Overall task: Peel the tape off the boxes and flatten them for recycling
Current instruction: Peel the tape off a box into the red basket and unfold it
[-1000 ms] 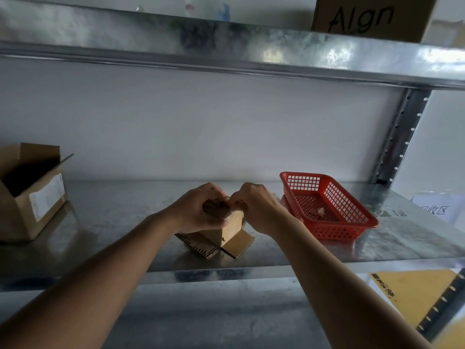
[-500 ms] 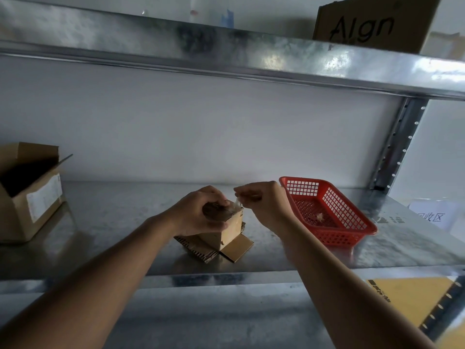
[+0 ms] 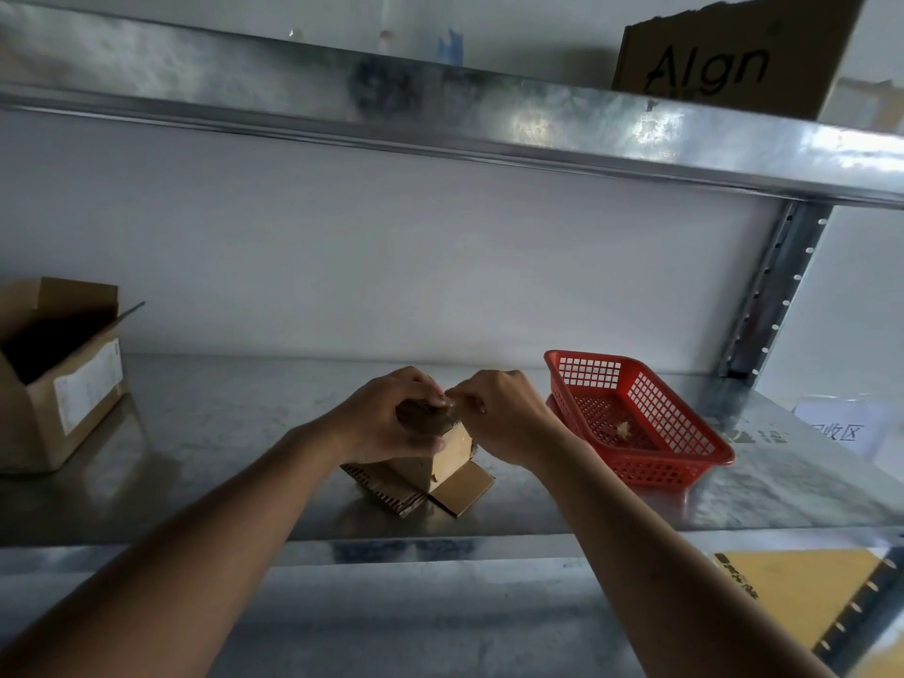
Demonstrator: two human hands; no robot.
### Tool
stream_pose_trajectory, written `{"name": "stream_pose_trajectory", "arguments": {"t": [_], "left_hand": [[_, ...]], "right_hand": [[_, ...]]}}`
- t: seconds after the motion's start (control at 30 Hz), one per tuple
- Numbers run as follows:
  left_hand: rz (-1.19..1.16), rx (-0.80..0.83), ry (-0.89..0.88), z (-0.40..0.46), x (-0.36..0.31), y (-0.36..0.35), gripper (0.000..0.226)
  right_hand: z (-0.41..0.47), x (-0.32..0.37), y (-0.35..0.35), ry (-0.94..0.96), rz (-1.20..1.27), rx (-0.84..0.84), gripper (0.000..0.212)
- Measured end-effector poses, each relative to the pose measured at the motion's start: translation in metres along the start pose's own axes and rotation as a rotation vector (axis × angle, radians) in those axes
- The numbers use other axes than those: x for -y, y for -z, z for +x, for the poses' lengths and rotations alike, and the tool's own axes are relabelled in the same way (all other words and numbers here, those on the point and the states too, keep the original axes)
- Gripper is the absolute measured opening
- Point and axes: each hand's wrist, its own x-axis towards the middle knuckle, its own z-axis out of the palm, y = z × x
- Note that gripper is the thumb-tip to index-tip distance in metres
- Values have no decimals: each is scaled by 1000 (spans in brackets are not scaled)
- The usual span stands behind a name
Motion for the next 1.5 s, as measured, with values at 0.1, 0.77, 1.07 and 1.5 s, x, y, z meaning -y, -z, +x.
{"name": "stream_pose_trajectory", "arguments": {"t": [0.1,0.77,1.07,1.5], "left_hand": [[3,12,-14,0,-1,0,42],[245,17,55,21,-31,-30,61],[198,47,8,48,-59,-63,54],[201,61,16,69,-62,-78,57]], "right_hand": [[0,0,2,-6,9,-35,20],[-21,-45,29,-367,79,-512,9],[-54,-92,52,-576,-34,-347,10],[-67,-121,67,-628,-105,-241,30]]}}
